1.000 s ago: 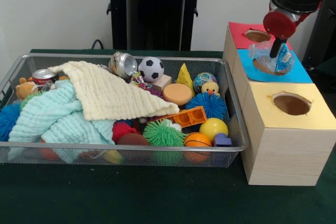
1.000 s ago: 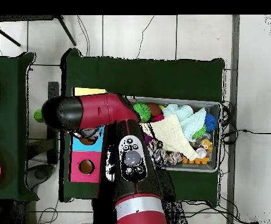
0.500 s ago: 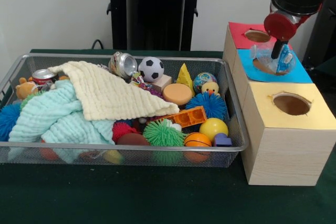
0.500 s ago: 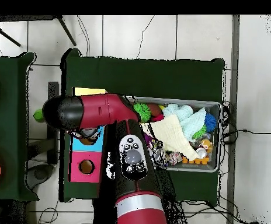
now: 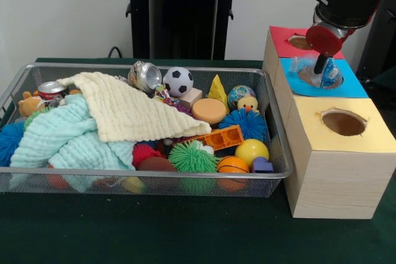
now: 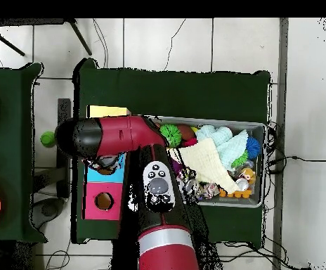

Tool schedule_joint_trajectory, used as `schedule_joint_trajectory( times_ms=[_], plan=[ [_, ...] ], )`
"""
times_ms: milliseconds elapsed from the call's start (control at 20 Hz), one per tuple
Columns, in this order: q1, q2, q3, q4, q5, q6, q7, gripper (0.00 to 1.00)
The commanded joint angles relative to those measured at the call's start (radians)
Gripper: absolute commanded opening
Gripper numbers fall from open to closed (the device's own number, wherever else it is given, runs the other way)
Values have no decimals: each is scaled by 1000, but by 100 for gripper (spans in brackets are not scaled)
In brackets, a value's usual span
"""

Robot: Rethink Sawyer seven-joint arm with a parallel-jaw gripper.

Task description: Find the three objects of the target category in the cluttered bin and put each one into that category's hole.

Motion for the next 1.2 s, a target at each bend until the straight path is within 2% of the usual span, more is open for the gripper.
schedule_joint_trajectory(
  times_ms=[50, 300, 350, 900, 1100, 1200],
  plan=[
    [9, 58, -20, 6, 18, 133, 259, 0],
    [10, 62, -18, -2, 25, 139, 254, 0],
    [10, 63, -18, -2, 26, 138, 252, 100],
    [11, 57, -10, 10, 37, 129, 248, 100],
    [16, 62, -9, -15, 35, 118, 249, 100],
    [23, 58, -20, -50, 26, 161, 257, 100]
  ],
)
